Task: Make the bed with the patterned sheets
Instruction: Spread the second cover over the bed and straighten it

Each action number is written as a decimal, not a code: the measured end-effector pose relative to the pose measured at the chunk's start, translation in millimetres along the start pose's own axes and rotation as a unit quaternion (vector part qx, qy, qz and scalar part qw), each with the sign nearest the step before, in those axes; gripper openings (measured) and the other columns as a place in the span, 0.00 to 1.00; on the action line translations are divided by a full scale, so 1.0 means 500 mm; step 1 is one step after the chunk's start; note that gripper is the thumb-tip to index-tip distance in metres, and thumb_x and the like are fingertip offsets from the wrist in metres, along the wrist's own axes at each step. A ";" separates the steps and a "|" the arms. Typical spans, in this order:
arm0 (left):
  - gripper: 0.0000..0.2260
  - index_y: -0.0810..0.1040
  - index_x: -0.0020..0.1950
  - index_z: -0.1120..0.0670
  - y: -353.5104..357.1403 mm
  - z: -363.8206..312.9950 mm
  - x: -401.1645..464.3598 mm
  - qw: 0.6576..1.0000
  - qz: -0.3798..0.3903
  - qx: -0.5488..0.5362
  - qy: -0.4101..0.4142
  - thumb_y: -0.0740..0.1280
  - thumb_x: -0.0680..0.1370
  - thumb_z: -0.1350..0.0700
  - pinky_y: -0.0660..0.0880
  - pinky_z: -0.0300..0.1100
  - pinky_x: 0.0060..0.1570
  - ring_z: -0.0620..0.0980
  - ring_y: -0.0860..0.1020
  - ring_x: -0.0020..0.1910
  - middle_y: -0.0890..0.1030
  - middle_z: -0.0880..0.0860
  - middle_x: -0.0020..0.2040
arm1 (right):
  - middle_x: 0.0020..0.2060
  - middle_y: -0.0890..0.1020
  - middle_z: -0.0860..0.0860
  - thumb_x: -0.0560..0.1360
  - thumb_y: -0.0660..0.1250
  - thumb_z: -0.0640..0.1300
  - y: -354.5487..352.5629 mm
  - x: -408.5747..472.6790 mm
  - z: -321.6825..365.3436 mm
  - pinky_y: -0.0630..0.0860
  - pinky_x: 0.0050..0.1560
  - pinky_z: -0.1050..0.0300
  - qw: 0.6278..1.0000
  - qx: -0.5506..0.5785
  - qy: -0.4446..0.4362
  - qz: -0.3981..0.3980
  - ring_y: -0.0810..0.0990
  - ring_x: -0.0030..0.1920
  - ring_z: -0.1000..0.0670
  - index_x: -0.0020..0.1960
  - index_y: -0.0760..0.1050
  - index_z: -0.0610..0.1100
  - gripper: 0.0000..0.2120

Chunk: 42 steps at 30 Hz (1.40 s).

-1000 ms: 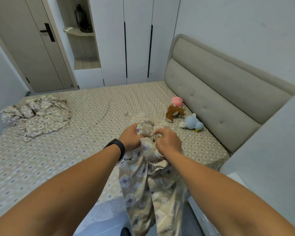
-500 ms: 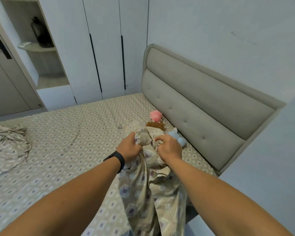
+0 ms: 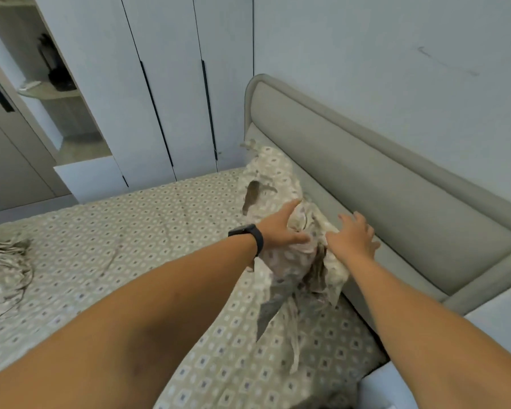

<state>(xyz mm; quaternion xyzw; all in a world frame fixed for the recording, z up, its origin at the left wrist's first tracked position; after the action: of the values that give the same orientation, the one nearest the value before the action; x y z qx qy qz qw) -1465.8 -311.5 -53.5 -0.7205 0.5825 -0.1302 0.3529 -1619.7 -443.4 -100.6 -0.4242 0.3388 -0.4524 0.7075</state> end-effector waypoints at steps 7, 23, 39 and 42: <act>0.27 0.62 0.80 0.46 0.033 0.171 -0.025 0.980 0.094 0.116 -0.132 0.65 0.82 0.51 0.71 0.53 0.68 0.57 0.72 0.71 0.69 0.55 0.77 | 0.72 0.67 0.47 0.80 0.58 0.45 0.148 -0.006 0.119 0.70 0.68 0.45 0.993 0.016 -0.101 0.064 0.67 0.70 0.42 0.73 0.70 0.47 0.21; 0.18 0.73 0.73 0.48 -0.100 0.623 -0.764 0.925 0.042 0.136 -0.352 0.61 0.83 0.51 0.71 0.48 0.67 0.54 0.73 0.69 0.72 0.53 0.73 | 0.70 0.72 0.48 0.83 0.57 0.48 0.491 -0.655 0.642 0.75 0.62 0.49 0.824 -0.153 -0.429 0.338 0.75 0.65 0.44 0.72 0.72 0.48 0.19; 0.16 0.74 0.71 0.48 -0.106 0.897 -1.302 0.938 0.027 0.062 -0.341 0.60 0.83 0.52 0.72 0.50 0.66 0.54 0.74 0.67 0.74 0.53 0.72 | 0.67 0.76 0.48 0.82 0.58 0.47 0.719 -1.173 0.838 0.75 0.58 0.50 0.790 -0.210 -0.441 0.370 0.77 0.63 0.45 0.70 0.74 0.48 0.18; 0.16 0.75 0.70 0.47 -0.118 0.970 -1.376 0.933 0.028 0.058 -0.353 0.61 0.83 0.53 0.73 0.49 0.65 0.54 0.75 0.65 0.75 0.53 0.70 | 0.49 0.78 0.49 0.81 0.58 0.45 0.791 -1.197 0.872 0.77 0.52 0.48 0.799 -0.220 -0.406 0.386 0.77 0.48 0.45 0.51 0.76 0.47 0.08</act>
<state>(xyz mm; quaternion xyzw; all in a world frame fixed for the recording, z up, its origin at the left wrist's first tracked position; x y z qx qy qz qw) -1329.1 506.8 -208.6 -0.6815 0.4317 0.1089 0.5807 -1320.2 331.1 -223.1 -0.5473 0.2469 0.1582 0.7839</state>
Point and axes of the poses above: each hand's wrist, its own x-axis towards the middle knuckle, its own y-axis out of the palm, z = x × y, the point moved 4 cm from there along x, towards the middle knuckle
